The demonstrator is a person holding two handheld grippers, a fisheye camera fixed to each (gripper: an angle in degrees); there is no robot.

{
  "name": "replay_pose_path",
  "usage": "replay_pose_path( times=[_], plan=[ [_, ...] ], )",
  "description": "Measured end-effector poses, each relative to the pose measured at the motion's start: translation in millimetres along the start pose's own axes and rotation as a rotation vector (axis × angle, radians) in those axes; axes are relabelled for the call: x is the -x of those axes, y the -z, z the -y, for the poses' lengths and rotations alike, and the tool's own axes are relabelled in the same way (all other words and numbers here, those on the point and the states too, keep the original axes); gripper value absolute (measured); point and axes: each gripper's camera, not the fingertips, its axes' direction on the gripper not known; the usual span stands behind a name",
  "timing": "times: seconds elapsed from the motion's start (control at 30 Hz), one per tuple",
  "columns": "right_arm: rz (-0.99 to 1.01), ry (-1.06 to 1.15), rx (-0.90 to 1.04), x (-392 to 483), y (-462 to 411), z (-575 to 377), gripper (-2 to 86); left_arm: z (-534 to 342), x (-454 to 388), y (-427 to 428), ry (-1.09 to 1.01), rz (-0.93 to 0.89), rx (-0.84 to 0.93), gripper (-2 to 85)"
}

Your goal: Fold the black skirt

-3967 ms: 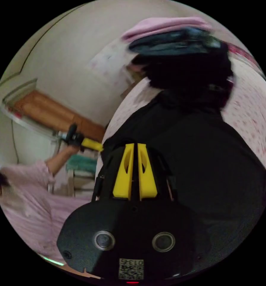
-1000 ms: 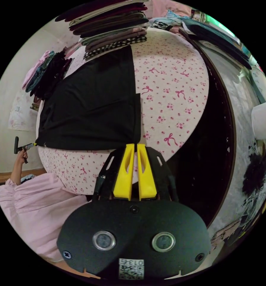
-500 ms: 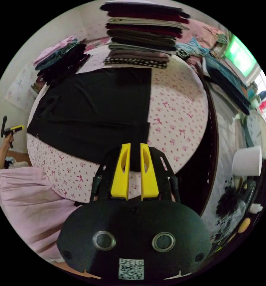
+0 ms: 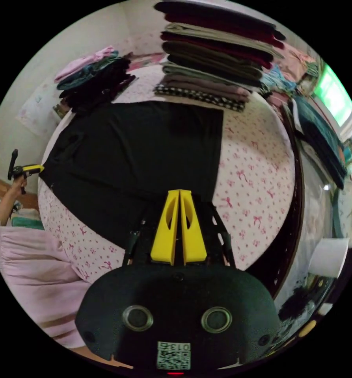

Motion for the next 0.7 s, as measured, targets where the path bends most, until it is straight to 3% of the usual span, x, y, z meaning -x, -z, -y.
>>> replay_pose_path(
  times=[0.07,0.2,0.33,0.53,0.7],
  plan=[
    [0.074,0.1,-0.034,35.0,-9.4,27.3,2.7,7.4,-11.1,6.4,-0.035,-0.003,-0.053,-0.3],
    [0.252,0.415,-0.069,152.6,-49.2,99.0,5.9,27.0,-23.7,-11.9,-0.087,0.012,0.008,-0.3],
    [0.331,0.657,-0.047,259.1,-91.6,155.5,7.3,25.5,-0.4,-10.4,0.023,-0.003,-0.018,-0.3],
    [0.228,0.984,-0.001,369.4,-146.5,186.9,7.8,29.9,-18.1,1.9,-0.08,0.025,-0.069,-0.3],
    [0.089,1.094,0.083,417.3,-186.1,193.6,2.2,24.3,-7.9,-7.7,-0.071,0.044,-0.032,-0.4]
  ],
)
